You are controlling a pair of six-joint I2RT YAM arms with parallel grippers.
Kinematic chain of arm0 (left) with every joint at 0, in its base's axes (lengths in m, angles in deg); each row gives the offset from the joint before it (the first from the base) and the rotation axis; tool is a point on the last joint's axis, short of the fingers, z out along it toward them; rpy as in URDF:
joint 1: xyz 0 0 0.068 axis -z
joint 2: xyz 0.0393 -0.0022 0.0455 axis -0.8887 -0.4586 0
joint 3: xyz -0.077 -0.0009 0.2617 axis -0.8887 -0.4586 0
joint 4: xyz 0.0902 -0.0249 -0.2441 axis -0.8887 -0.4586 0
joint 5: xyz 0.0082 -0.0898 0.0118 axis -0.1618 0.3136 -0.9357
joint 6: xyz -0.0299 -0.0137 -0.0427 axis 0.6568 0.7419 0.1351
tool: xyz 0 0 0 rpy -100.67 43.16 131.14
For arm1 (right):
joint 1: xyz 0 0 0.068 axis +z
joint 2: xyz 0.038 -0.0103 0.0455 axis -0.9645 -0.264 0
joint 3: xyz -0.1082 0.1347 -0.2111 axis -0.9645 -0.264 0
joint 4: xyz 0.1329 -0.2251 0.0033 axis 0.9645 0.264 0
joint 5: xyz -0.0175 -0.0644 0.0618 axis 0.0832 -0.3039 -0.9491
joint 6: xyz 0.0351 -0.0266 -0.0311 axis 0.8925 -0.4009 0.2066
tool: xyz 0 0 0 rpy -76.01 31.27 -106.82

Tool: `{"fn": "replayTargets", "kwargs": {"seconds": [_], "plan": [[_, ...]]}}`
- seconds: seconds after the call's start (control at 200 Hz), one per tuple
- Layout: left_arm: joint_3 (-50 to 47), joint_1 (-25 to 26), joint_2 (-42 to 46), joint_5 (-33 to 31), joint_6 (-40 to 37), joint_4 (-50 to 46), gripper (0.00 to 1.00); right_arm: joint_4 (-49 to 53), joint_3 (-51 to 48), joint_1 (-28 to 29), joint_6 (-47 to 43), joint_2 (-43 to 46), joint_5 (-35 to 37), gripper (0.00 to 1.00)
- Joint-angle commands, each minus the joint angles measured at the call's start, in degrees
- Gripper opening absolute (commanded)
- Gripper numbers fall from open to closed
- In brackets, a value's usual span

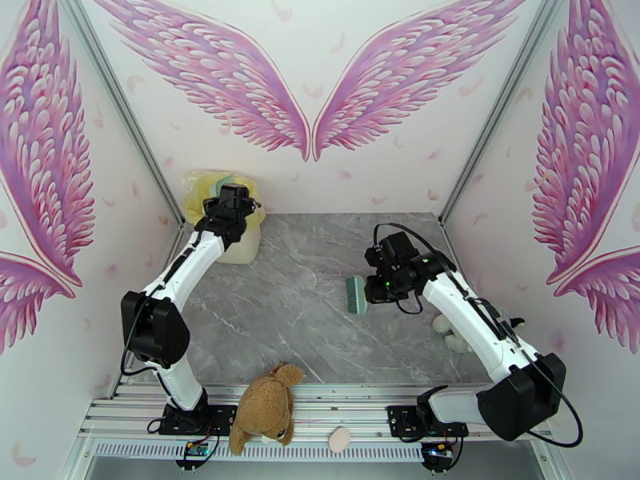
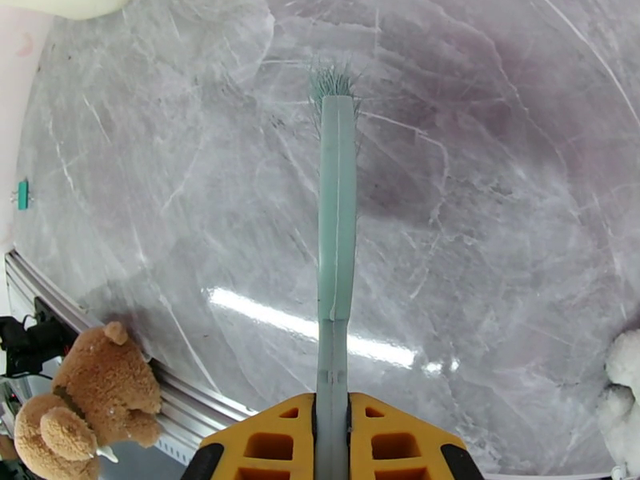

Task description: Sweep away the paper scraps from the table

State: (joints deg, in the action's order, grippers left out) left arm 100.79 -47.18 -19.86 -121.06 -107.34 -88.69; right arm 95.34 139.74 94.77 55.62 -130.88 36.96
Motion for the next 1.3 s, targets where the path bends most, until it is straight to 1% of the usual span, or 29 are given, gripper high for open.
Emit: {"fn": "replayTargets", "kwargs": {"seconds": [0.0, 0.055, 0.145, 0.405, 0.525, 0.62, 0.72, 0.885, 0.97, 1.04, 1.08, 1.155, 1.25, 1.295], "plan": [[-2.37, -0.5, 1.53, -2.75, -8.04, 14.27, 0.0, -2.0, -1.18, -0.69, -1.15, 1.95, -1.53, 0.0], [-3.1, -0.5, 1.58, -3.46, -10.73, 18.57, 0.0, -2.1, -1.37, -0.87, -1.27, 2.18, -1.72, 0.0], [-2.94, -0.33, 1.88, -3.48, -12.39, 20.3, 0.0, -2.27, -1.55, -1.1, -1.44, 2.54, -2.06, 0.0], [-4.26, -0.19, 4.36, -3.06, -12.96, 20.8, 0.0, -2.5, -1.31, -1.44, -1.49, 2.59, -3.02, 0.0], [-4.48, -0.59, 6.11, -3.53, -14.38, 22.14, 0.0, -2.23, -1.19, -1.45, -1.51, 2.62, -3.09, 0.0], [-2.83, -0.75, 8.04, -3.51, -13.67, 20.65, 0.0, -2.05, -1.3, -1.49, -1.53, 2.86, -2.78, 0.0], [-2.57, -2.18, 8.71, -3.41, -13.35, 19.54, 0.0, -2.19, -1.62, -1.49, -1.28, 2.84, -2.91, 0.0], [-6.94, -3.31, 11.9, -2.82, -11.04, 19.53, 0.0, -2.43, -1.15, -1.47, -0.63, 2.68, -3.39, 0.0], [-7.43, -3.02, 14.25, -2.01, -6.01, 15.97, 0.0, -2.1, -0.6, -1.52, -0.57, 2.51, -3.32, 0.0], [-7.31, -1.44, 16.5, -1.39, -1.73, 12.43, 0.0, -1.9, 0.02, -1.44, -0.57, 2.29, -2.89, 0.0], [-6.7, 0.1, 17.91, -0.27, 1.88, 7.88, 0.0, -1.82, 0.4, -1.49, -0.57, 1.87, -2.67, 0.0], [-4.57, 3.76, 20.19, 2.62, 11.07, -2.35, 0.0, -1.92, 1.15, -1.49, -0.32, 1.03, -2.77, 0.0], [-1.23, 8.53, 22.11, 9.46, 24.01, -17.51, 0.0, -2.65, 2.54, -1.53, 0.29, -0.32, -3.54, 0.0], [-1.13, 10.85, 23.22, 12.76, 28.81, -21.78, 0.0, -3.0, 3.28, -1.6, 0.64, -1.11, -3.7, 0.0]]}}
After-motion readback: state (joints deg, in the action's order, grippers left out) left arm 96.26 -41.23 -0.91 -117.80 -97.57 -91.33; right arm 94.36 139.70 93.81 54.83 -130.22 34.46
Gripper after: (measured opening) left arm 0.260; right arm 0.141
